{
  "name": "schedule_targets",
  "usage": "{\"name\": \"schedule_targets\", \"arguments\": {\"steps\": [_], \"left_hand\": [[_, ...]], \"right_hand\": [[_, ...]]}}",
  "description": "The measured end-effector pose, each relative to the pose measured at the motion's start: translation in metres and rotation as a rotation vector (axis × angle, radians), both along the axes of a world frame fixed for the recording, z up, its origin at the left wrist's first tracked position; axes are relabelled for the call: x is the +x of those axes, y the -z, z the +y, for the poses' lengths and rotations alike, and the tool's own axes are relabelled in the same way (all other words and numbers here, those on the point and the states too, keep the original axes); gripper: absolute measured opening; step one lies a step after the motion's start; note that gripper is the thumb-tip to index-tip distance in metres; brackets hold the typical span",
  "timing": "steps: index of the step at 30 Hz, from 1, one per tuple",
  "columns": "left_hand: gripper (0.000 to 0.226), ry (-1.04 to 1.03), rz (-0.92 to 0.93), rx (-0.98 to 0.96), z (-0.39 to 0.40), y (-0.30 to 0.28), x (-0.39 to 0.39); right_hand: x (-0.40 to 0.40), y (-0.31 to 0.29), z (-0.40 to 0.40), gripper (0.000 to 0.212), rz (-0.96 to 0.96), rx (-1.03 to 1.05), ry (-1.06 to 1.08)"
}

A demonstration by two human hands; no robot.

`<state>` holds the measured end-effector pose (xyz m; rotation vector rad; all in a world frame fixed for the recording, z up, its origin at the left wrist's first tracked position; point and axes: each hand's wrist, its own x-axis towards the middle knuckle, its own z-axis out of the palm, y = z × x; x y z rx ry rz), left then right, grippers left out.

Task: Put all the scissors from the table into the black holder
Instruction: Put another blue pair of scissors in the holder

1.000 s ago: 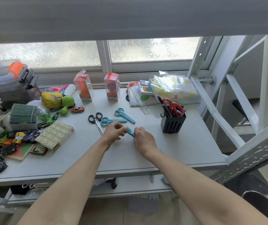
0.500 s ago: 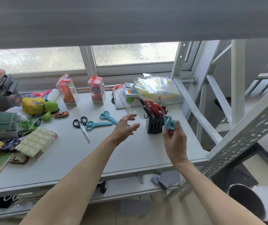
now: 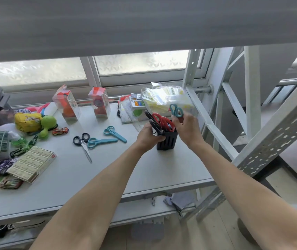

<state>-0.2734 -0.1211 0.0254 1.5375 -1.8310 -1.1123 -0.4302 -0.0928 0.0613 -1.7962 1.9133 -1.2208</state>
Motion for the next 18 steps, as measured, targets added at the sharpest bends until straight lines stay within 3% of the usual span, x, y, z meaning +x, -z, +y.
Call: {"name": "schedule_targets", "arguments": {"steps": [4, 9, 14, 18], "left_hand": [[0.048, 0.004, 0.015, -0.009, -0.001, 0.0, 0.0], [0.048, 0.0, 0.01, -0.008, 0.0, -0.001, 0.001], [0.049, -0.004, 0.017, -0.004, 0.002, -0.002, 0.001], [0.049, 0.013, 0.037, 0.011, 0.005, -0.004, 0.006]], "right_hand": [[-0.003, 0.008, 0.001, 0.032, 0.058, 0.111, 0.003], [-0.007, 0.01, 0.007, 0.039, -0.031, 0.137, -0.07], [-0.005, 0.014, 0.015, 0.045, -0.108, 0.099, -0.063], [0.001, 0.021, 0.025, 0.035, -0.203, -0.074, 0.12]]}}
